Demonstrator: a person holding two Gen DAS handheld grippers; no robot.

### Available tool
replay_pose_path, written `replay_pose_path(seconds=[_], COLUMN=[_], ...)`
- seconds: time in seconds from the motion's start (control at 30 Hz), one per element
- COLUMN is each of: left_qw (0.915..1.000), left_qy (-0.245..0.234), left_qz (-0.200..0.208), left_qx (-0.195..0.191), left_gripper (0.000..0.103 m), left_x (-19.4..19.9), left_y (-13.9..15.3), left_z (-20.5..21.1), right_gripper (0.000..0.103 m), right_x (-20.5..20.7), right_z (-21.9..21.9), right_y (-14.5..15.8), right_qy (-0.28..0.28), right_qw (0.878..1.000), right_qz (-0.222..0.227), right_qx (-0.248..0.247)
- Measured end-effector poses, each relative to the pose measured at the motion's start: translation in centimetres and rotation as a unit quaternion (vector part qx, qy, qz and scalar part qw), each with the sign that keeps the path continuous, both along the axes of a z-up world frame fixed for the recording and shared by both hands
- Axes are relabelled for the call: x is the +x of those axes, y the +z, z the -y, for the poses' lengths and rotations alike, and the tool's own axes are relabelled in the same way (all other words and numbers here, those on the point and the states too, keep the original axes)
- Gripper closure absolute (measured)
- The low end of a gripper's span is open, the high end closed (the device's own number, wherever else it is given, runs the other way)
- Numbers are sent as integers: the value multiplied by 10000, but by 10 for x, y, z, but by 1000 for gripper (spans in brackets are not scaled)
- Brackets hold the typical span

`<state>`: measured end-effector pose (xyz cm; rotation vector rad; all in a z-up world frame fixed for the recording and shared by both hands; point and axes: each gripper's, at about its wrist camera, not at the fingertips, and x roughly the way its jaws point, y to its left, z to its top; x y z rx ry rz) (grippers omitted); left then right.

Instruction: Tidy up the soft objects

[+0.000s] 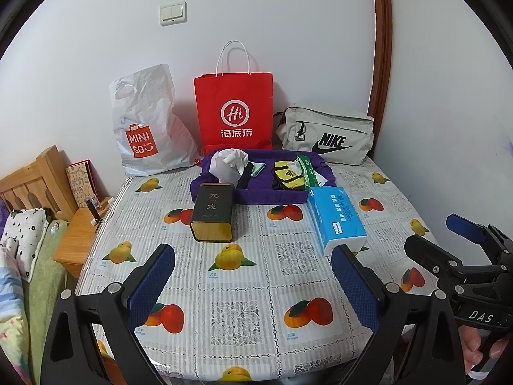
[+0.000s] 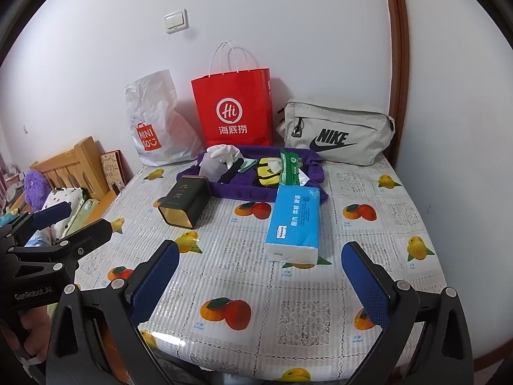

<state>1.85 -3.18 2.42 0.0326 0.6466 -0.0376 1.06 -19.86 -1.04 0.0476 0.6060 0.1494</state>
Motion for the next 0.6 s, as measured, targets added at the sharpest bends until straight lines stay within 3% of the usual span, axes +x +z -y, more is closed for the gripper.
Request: replay_pose_path(seconds=[0.6], left_qw=[10000], left_qy=[8], left_qz=[6], left_qx=[-4], left_gripper=[4], left_x=[0], left_y=[0], left_z=[-2], right_gripper=[3], right_x=[-1], right_z=[-1], right_y=[-2], right_qy=[33], right_qw=[10000], right_qz=[-14], right_qx=[-22])
